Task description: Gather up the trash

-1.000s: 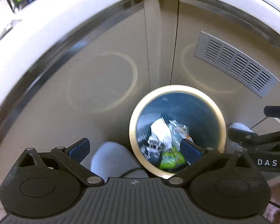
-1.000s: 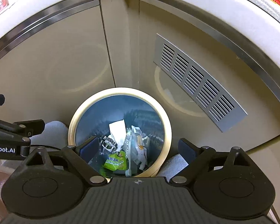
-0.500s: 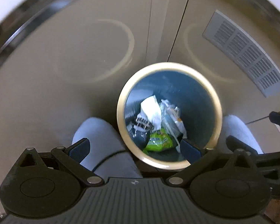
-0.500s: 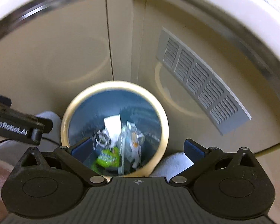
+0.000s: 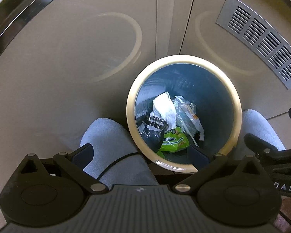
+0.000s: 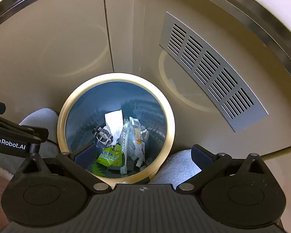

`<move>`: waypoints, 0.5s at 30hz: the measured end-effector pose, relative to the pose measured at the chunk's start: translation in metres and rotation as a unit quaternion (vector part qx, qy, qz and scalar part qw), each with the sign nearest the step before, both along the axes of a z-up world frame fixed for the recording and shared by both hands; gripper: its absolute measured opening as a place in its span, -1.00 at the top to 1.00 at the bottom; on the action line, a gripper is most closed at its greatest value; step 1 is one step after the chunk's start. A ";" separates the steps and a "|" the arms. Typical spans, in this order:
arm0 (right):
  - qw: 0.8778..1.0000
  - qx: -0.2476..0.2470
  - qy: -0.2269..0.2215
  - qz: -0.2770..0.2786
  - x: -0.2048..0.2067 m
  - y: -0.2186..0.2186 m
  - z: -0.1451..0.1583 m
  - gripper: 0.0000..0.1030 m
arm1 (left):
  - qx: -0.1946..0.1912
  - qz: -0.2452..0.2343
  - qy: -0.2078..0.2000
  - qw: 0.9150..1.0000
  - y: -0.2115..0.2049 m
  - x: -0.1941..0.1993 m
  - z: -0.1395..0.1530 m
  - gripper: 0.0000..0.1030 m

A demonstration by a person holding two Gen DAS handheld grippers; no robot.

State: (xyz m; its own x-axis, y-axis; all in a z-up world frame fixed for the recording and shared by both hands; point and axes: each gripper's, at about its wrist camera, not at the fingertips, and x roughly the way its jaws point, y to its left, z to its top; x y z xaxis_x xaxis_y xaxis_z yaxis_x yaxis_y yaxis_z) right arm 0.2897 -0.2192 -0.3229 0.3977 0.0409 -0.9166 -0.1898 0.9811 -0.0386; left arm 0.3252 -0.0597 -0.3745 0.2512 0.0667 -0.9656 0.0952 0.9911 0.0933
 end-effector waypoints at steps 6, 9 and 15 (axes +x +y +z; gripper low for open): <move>1.000 0.002 -0.001 0.000 -0.001 -0.002 0.002 -1.00 | 0.005 -0.005 0.000 1.000 -0.003 0.000 -0.001 -0.99; 1.000 0.003 -0.002 0.000 -0.001 -0.002 0.003 -1.00 | 0.006 -0.007 0.002 1.000 -0.004 0.000 -0.002 -0.99; 1.000 0.004 -0.004 0.000 -0.001 -0.001 0.004 -1.00 | 0.010 -0.012 0.002 1.000 -0.004 0.000 -0.002 -0.99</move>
